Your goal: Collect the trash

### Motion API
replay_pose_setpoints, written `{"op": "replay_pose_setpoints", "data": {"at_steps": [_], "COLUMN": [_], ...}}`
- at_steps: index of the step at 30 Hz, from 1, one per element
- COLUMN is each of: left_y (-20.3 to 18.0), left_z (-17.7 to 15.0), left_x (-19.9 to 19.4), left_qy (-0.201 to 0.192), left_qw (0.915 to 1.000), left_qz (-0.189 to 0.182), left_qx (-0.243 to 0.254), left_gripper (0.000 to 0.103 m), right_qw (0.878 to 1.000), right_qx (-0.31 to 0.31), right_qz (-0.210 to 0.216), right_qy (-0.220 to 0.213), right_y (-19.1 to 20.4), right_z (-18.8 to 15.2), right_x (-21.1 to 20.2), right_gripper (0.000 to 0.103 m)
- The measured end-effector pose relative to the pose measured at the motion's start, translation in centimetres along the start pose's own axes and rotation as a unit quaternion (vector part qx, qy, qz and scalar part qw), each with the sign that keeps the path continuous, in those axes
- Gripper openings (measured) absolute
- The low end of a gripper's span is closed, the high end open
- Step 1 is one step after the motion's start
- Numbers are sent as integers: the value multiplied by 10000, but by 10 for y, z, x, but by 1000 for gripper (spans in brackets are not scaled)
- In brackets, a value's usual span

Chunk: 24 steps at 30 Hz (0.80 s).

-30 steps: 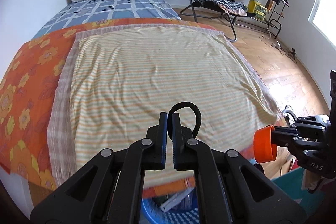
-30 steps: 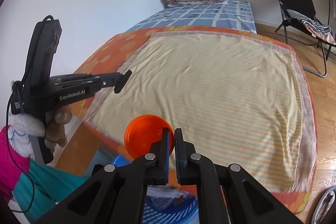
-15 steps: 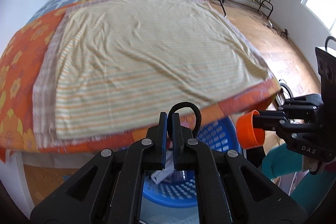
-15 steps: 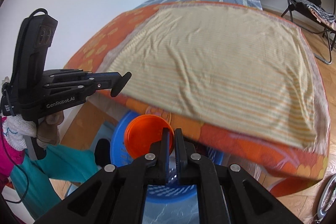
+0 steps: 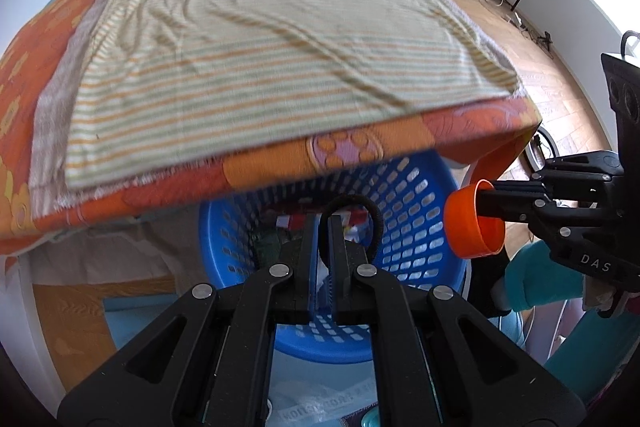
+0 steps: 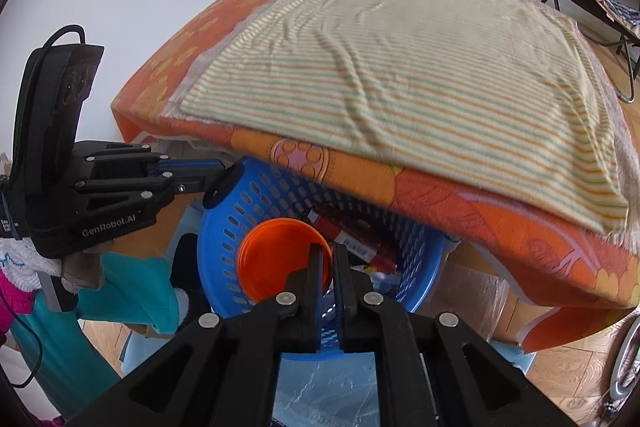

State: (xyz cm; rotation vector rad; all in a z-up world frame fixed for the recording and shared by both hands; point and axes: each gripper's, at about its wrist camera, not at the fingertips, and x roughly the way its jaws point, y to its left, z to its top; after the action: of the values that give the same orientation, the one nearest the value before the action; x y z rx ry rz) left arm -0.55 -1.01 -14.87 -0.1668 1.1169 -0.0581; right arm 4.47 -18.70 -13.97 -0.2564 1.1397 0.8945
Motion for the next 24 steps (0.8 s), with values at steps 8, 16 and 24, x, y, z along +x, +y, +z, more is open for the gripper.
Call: {"op": "replay_pose_setpoints", "data": {"at_steps": [8, 16, 24], "left_y": [5, 9, 15], "left_z": [-5, -6, -4], "left_x": [11, 23, 21], "left_qy": [162, 336, 231], "left_qw": [9998, 9992, 9989], "left_qz": [68, 177, 219], "left_qx": [-75, -140, -341], "left_gripper": [2, 17, 57], "right_qw": [9998, 9998, 9997], "right_qx": [10, 28, -18], "right_qz": [7, -67, -204], "right_qy": [195, 193, 96], "right_y": [1, -2, -2], "right_z": [-9, -6, -5], "right_x": [14, 15, 12], "right_gripper": [16, 34, 74]}}
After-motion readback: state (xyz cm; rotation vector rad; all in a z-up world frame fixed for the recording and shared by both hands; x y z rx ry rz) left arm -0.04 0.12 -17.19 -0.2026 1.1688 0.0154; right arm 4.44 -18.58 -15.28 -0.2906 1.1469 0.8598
